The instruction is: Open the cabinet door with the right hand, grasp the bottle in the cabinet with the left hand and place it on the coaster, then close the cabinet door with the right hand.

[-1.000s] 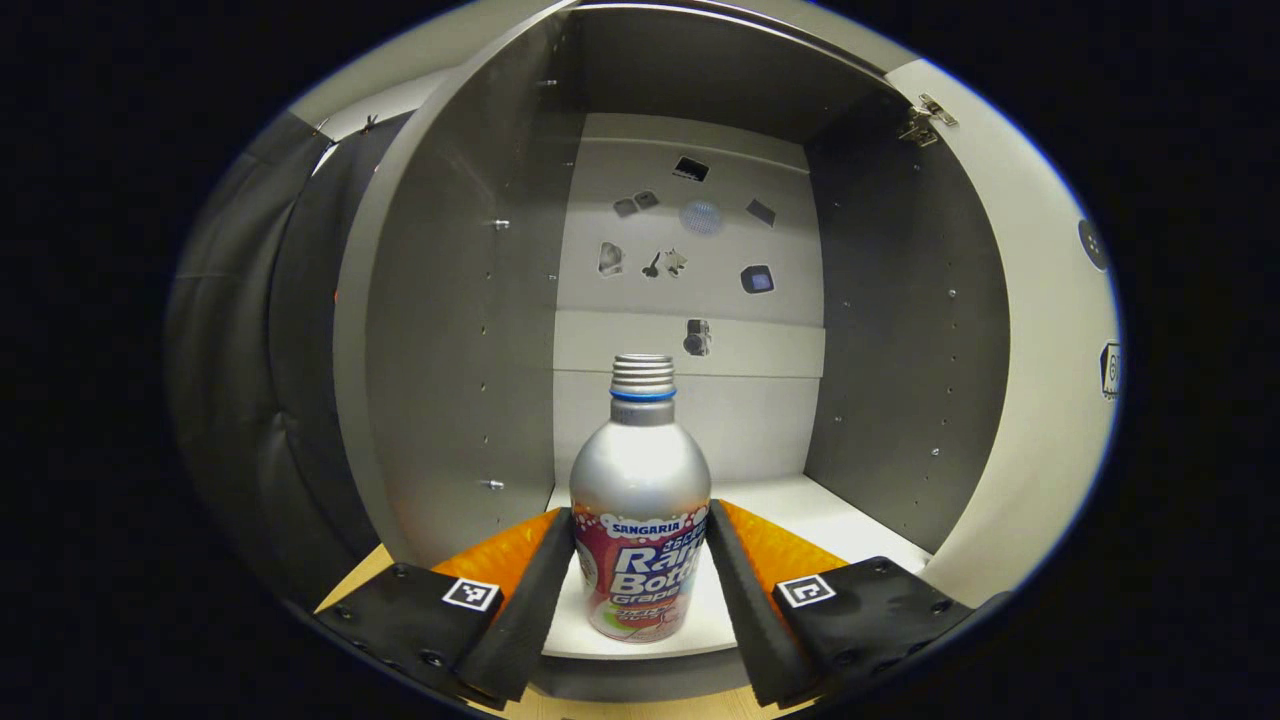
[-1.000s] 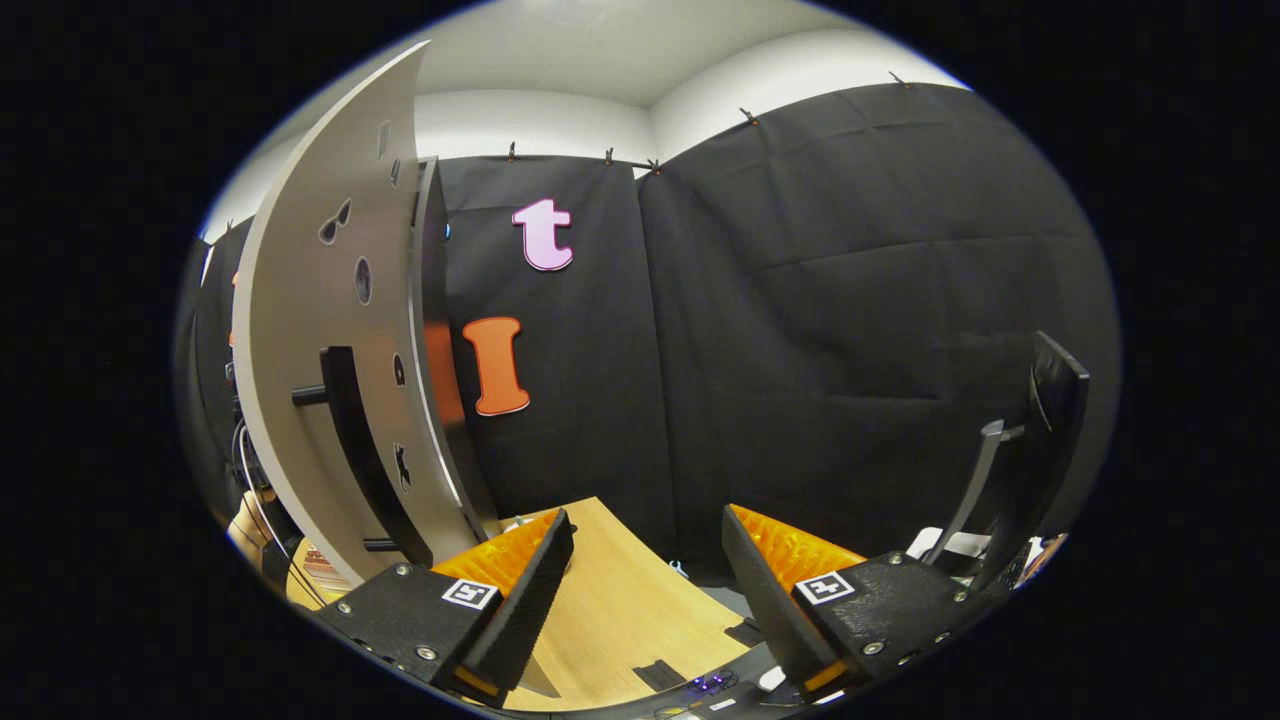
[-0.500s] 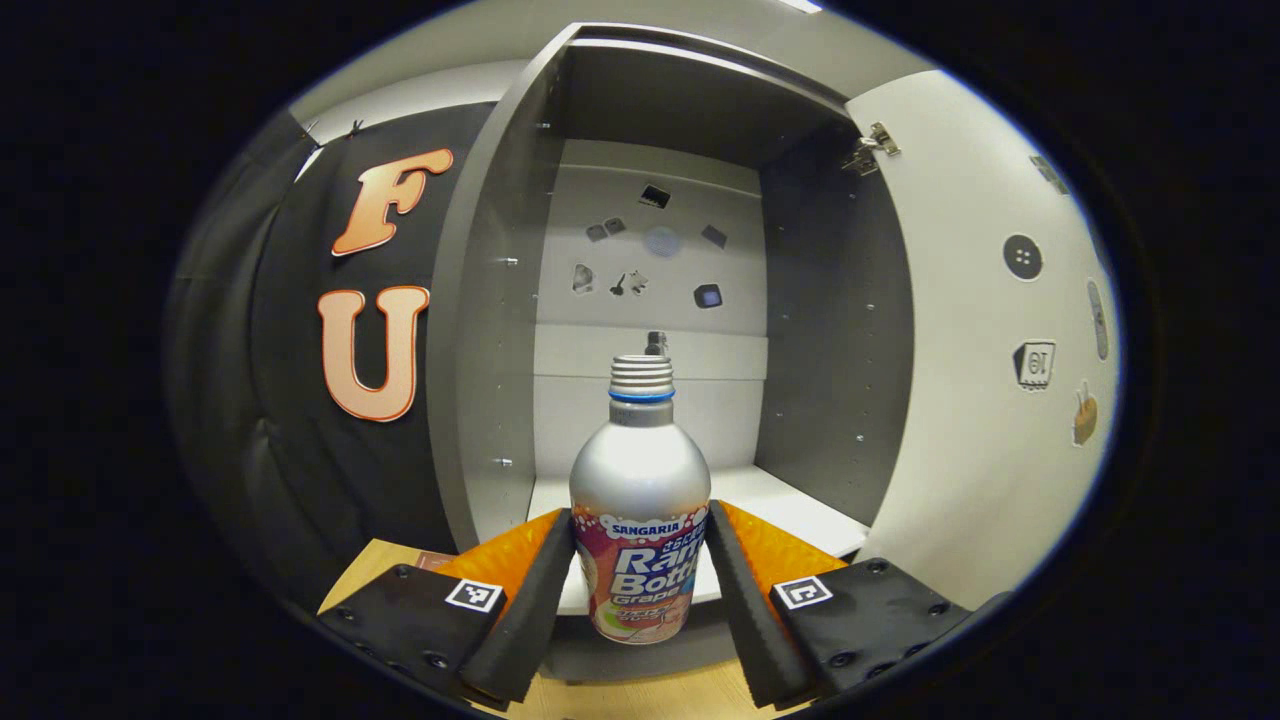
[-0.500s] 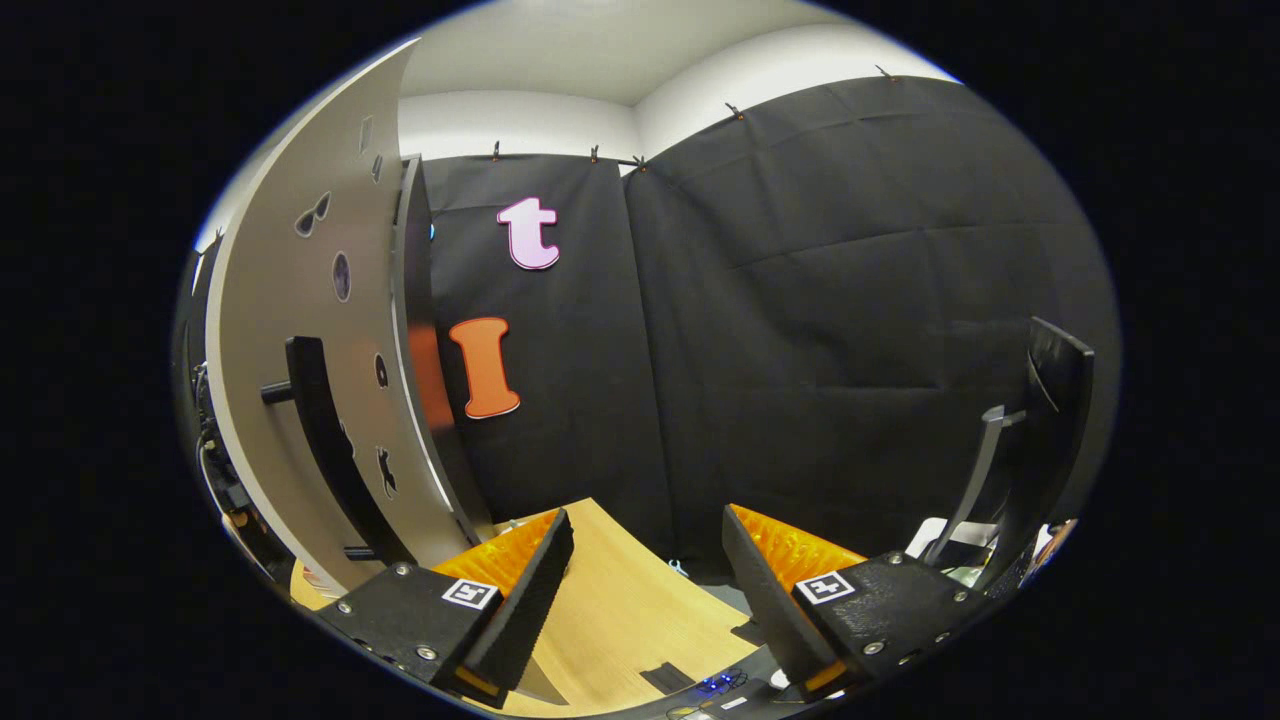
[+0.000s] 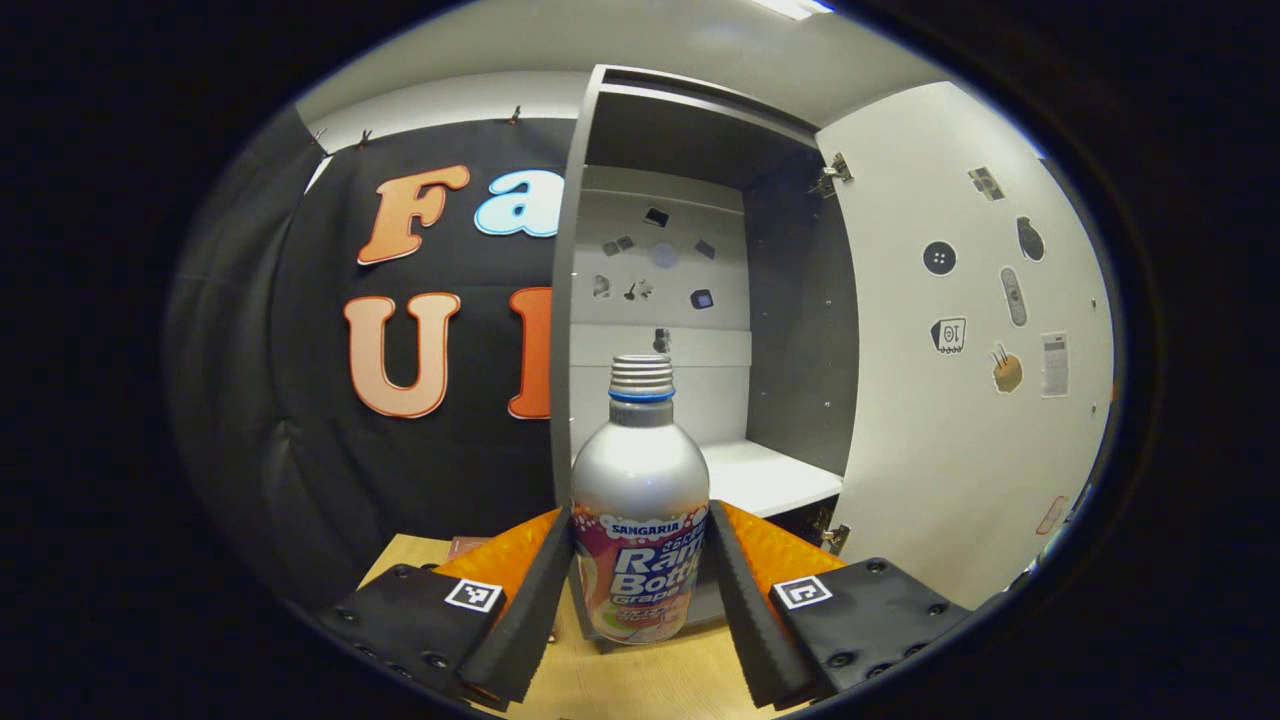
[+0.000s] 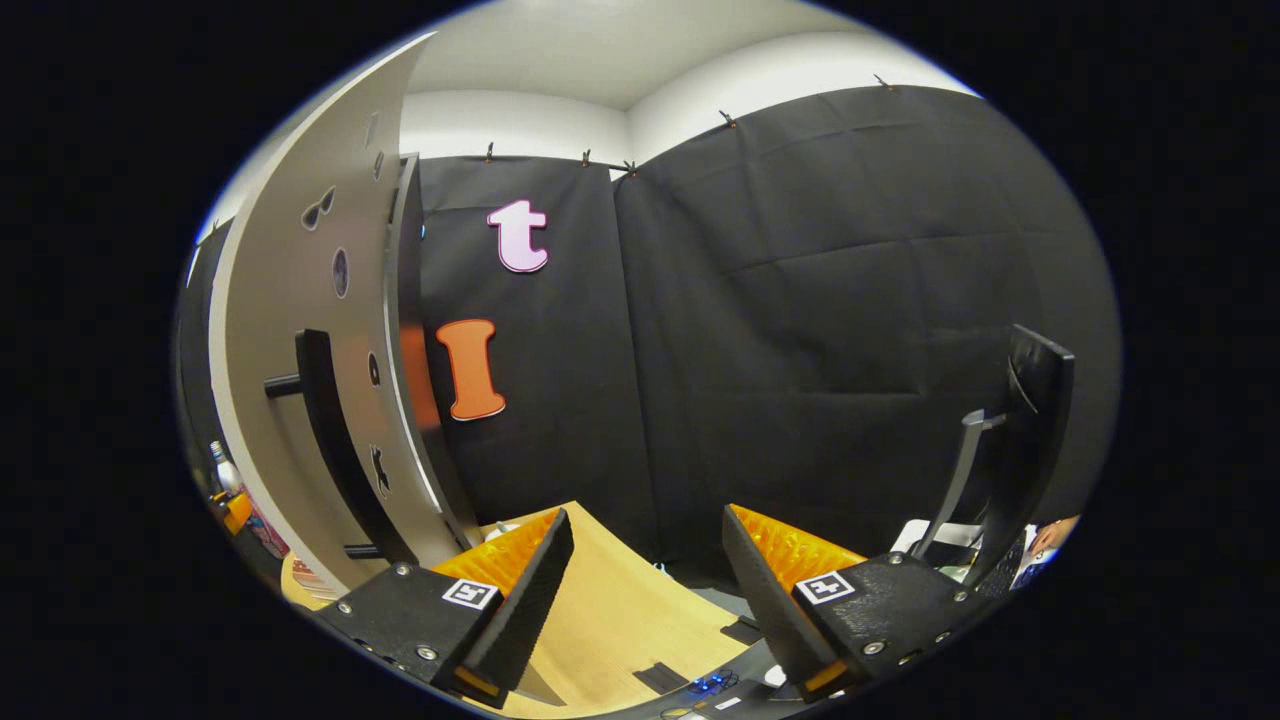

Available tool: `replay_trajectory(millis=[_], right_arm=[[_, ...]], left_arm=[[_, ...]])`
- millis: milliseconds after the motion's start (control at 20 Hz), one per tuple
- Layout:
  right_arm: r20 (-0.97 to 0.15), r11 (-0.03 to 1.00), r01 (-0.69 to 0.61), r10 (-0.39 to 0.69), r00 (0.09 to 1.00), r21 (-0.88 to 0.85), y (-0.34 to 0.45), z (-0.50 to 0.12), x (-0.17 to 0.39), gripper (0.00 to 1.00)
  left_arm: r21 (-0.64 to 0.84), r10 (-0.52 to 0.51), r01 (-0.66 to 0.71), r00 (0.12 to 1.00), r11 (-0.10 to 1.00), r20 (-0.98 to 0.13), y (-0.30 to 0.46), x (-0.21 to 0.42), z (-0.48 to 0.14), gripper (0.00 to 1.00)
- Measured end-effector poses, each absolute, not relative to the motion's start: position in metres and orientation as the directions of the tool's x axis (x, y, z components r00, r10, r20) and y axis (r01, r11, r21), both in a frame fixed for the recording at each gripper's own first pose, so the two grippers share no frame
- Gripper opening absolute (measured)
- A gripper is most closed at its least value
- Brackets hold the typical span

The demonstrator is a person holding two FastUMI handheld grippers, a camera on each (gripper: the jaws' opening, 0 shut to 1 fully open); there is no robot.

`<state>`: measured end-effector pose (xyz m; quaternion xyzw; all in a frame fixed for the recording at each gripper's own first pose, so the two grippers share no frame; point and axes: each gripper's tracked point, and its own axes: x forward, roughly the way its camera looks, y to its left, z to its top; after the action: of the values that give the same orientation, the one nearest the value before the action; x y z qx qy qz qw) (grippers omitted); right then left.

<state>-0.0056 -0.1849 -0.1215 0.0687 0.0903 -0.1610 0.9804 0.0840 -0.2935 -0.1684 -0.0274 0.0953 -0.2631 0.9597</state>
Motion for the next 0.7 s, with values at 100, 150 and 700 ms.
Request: replay_trajectory(millis=[100, 150, 700], right_arm=[[-0.193, 0.938, 0.331, -0.307, 0.932, 0.106, -0.180, -0.120, -0.008, 0.93], [-0.191, 0.936, 0.336, -0.313, 0.930, 0.103, -0.180, -0.119, -0.011, 0.93], [-0.206, 0.892, 0.440, -0.413, 0.887, 0.104, -0.183, -0.125, -0.030, 0.93]], left_arm=[[-0.099, -0.493, 0.482, 0.853, 0.870, -0.174, -0.287, 0.082, -0.171, 0.84], [-0.083, -0.479, 0.471, 0.861, 0.878, -0.172, -0.282, 0.083, -0.173, 0.86], [-0.137, -0.421, 0.398, 0.862, 0.907, -0.281, -0.264, 0.053, -0.206, 0.84]])
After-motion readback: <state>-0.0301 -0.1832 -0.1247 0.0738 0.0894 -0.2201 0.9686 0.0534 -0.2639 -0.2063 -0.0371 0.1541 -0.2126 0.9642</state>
